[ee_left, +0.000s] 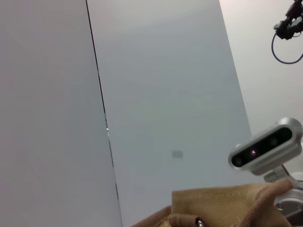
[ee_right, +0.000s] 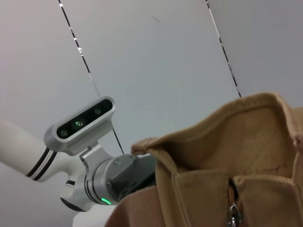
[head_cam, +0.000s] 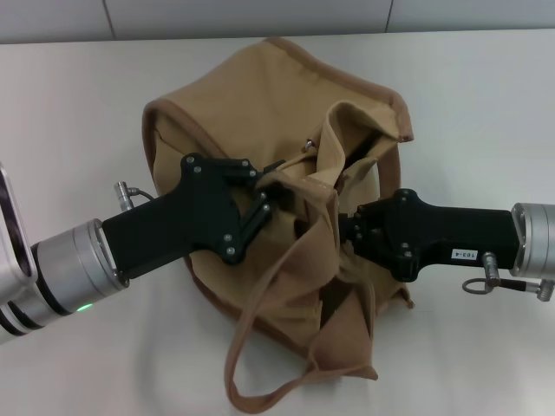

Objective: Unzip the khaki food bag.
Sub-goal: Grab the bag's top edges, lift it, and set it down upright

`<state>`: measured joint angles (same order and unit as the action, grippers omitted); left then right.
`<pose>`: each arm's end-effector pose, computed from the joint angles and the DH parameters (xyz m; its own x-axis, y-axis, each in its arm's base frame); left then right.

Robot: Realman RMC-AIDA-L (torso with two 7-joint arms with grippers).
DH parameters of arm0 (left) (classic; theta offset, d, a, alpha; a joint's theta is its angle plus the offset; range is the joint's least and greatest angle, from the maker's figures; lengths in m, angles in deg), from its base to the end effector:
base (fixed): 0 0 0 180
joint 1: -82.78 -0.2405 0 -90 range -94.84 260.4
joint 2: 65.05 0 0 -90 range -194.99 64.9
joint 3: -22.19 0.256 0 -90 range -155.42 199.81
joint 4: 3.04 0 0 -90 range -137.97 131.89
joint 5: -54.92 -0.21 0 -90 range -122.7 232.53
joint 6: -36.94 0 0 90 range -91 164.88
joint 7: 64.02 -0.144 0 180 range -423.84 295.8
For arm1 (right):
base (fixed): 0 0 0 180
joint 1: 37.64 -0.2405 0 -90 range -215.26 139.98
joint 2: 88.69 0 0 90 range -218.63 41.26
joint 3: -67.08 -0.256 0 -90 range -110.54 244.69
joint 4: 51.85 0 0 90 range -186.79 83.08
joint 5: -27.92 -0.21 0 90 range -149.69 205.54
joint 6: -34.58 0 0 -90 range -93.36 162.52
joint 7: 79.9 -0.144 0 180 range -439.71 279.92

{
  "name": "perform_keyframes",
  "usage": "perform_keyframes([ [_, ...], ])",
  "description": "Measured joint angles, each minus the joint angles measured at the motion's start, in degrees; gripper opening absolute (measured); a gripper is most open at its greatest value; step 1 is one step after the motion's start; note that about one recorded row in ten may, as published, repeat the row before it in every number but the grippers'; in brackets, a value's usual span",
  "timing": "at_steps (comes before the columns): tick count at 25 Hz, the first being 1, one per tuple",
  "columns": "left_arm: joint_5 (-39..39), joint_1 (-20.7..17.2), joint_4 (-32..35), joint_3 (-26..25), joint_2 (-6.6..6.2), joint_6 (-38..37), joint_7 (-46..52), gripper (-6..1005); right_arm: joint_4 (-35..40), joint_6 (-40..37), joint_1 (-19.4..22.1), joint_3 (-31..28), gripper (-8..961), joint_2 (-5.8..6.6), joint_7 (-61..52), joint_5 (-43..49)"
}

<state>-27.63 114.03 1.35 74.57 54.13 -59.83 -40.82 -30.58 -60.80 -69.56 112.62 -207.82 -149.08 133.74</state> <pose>-0.2368 0.2757 -0.0578 0.6461 -0.2221 0.7302 0.1382 -0.9069 -0.3981 0.2413 0.2934 -0.0448 0.7002 -0.3515 -0.6214 -0.3811 -0.9200 0.0911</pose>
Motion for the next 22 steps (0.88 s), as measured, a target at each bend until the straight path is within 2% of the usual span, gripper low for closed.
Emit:
perform_keyframes([
  [22,11.6,-2.6,-1.4,-0.3,0.00,-2.9,0.8,56,0.4,0.1,3.1,0.2,5,0.49,-0.2,0.4],
])
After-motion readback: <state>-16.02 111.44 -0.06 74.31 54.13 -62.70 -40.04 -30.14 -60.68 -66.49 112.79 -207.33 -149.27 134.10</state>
